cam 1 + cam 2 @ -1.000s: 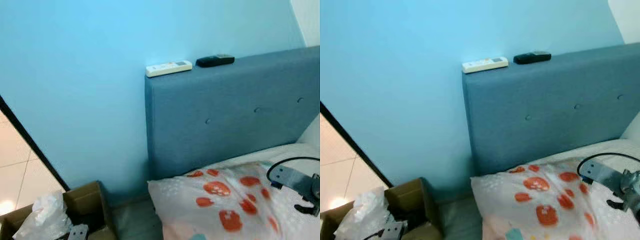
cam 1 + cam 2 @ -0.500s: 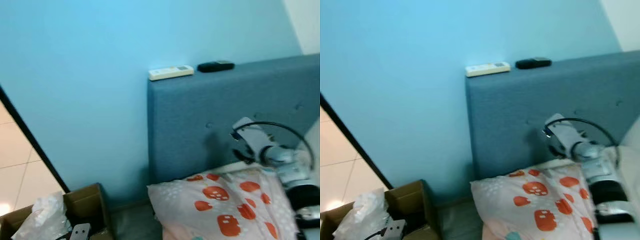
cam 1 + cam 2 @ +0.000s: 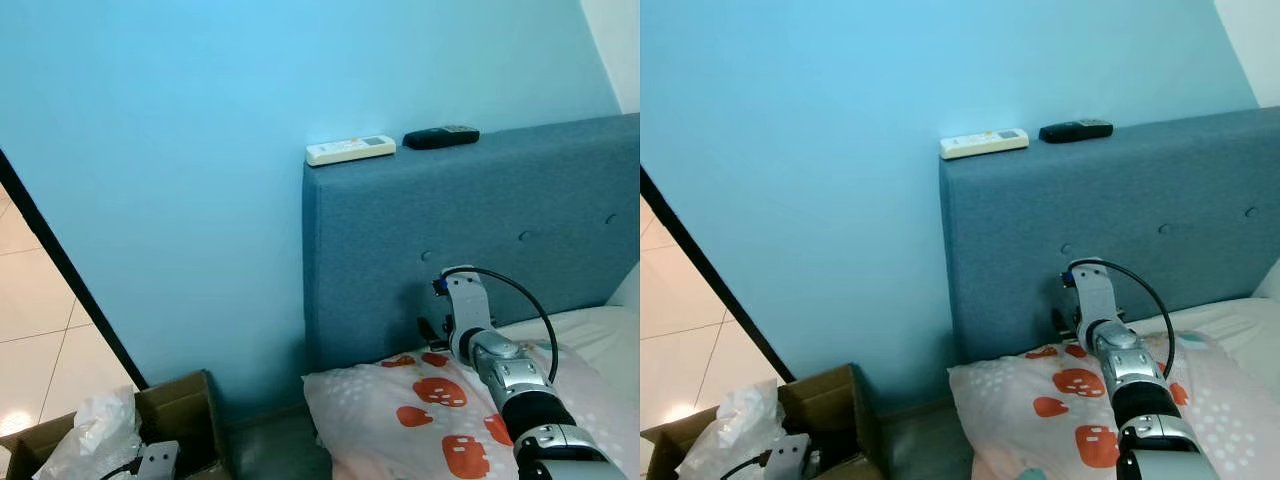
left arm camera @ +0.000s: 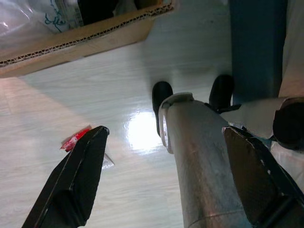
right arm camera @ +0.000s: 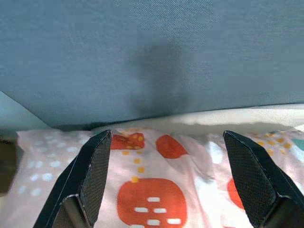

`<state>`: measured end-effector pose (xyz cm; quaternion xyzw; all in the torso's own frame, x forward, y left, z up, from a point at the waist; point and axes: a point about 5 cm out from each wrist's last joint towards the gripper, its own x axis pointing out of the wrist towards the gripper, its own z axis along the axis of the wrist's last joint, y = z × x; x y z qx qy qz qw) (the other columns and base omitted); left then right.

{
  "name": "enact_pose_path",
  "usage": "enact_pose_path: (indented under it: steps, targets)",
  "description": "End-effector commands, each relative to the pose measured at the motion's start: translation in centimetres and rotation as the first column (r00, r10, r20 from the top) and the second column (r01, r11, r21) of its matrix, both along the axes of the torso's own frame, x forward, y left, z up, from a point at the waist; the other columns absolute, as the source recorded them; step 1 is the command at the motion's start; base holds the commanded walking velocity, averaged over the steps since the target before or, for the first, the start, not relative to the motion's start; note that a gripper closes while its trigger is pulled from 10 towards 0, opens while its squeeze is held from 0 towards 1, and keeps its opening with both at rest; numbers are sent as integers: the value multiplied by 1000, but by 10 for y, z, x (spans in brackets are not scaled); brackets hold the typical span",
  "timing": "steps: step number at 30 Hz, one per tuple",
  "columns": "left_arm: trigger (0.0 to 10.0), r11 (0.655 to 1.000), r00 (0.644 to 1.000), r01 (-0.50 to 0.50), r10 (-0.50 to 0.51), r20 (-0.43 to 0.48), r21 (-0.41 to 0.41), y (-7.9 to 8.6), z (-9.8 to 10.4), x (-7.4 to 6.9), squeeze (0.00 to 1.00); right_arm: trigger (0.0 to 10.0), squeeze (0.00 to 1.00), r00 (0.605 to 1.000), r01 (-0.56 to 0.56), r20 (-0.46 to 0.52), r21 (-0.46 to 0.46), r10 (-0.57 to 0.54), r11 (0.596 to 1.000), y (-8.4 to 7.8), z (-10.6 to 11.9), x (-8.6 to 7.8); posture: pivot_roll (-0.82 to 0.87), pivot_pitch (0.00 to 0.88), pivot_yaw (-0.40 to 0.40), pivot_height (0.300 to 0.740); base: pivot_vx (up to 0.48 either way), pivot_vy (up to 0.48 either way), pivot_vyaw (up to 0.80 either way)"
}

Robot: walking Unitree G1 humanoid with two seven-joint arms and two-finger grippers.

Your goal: Clean up the room

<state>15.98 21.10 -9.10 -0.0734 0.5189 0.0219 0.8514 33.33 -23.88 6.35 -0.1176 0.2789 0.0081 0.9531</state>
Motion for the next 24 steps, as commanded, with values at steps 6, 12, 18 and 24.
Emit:
enact_pose_path:
  steps: [6, 12, 18, 24]
  targets:
    - [10000, 1000, 1000, -27, 26, 12, 9, 3, 2, 4, 0, 10000, 0, 995, 7, -94, -93, -16, 996, -2, -16, -9, 24, 2, 2, 661, 0, 0, 0]
    - [10000, 1000, 1000, -25, 25, -5, 0, -1, -1, -1, 0, 10000, 0, 995, 46, -84, -122, -57, 991, -11, -18, -13, 14, 7, 2, 636, 0, 0, 0]
    - [10000, 1000, 1000, -18, 18, -15, 2, 0, -2, -4, 0, 10000, 0, 995, 33, -88, -168, -48, 985, -19, -19, -15, 17, 17, -2, 616, 0, 0, 0]
    - [10000, 1000, 1000, -11, 11, -21, 4, 1, -3, -6, 0, 10000, 0, 993, 24, -106, -177, -44, 984, -21, -22, -18, 21, 27, -2, 601, 0, 0, 0]
